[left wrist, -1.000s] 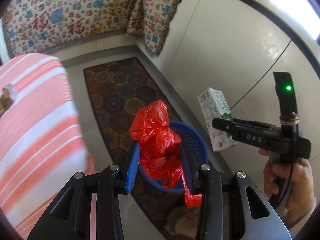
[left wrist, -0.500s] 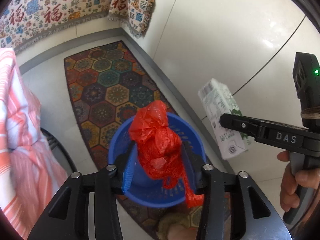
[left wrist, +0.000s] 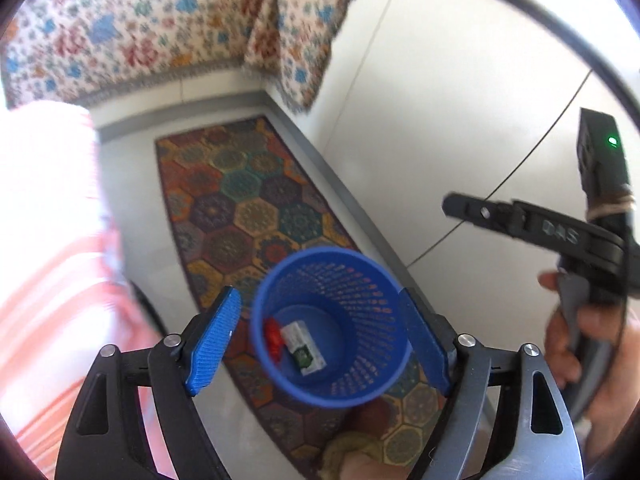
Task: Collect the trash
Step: 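Drop the red bag and milk carton into the blue wastebasket with both tools, then move both tools back over the table toward the remaining trash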
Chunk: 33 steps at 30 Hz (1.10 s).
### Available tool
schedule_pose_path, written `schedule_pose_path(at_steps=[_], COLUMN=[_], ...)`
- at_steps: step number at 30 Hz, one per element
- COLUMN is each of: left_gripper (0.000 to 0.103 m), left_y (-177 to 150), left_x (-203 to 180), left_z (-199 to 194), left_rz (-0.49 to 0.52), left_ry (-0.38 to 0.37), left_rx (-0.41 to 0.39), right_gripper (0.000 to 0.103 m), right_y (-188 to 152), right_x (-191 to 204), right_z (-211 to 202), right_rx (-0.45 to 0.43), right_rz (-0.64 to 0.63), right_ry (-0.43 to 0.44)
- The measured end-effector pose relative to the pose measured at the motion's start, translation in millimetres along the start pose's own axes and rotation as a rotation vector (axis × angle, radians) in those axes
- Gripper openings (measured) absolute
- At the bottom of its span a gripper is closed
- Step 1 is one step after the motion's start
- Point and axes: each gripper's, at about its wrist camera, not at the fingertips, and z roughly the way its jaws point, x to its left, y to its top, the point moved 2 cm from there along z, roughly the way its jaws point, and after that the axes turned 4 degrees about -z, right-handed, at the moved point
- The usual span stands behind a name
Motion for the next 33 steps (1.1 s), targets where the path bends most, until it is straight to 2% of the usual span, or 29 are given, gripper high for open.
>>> schedule_pose_path(at_steps=[4, 8, 15, 20, 24, 29, 33], left_gripper=[0.092, 0.094, 0.094, 0.094, 0.094, 0.094, 0.094], left_y=[-11, -28, -61, -83, -98, -116, -118], left_x=[27, 69, 156, 215, 258, 287, 296], left_z=[-62, -118, -176, -189, -190, -195, -189], left_rz=[-0.002, -0.062, -0.159, -0.227, -0.281, -0.315, -0.301], left_ry=[0.074, 0.151, 0.337, 0.464, 0.514, 0.565, 0.591], left_rx=[-0.086, -0.128, -0.167, -0.200, -0.182, -0.187, -0.174], right_gripper=[0.069, 0.069, 0.069, 0.069, 0.069, 0.069, 0.069], right_y=[8, 7, -13, -39, -66, -96, -112], right_x=[42, 88, 186, 254, 299, 335, 355], right_z=[-25, -45, -59, -54, -40, -15, 6], right_rx=[-0.110, -0.191, -0.255, -0.247, -0.197, -0.107, -0.051], right_rz=[-0.100, -0.200, -0.410, -0.516, -0.606, -0.669, -0.692], right_ry=[0.019, 0.098, 0.143, 0.172, 0.196, 0.215, 0.205])
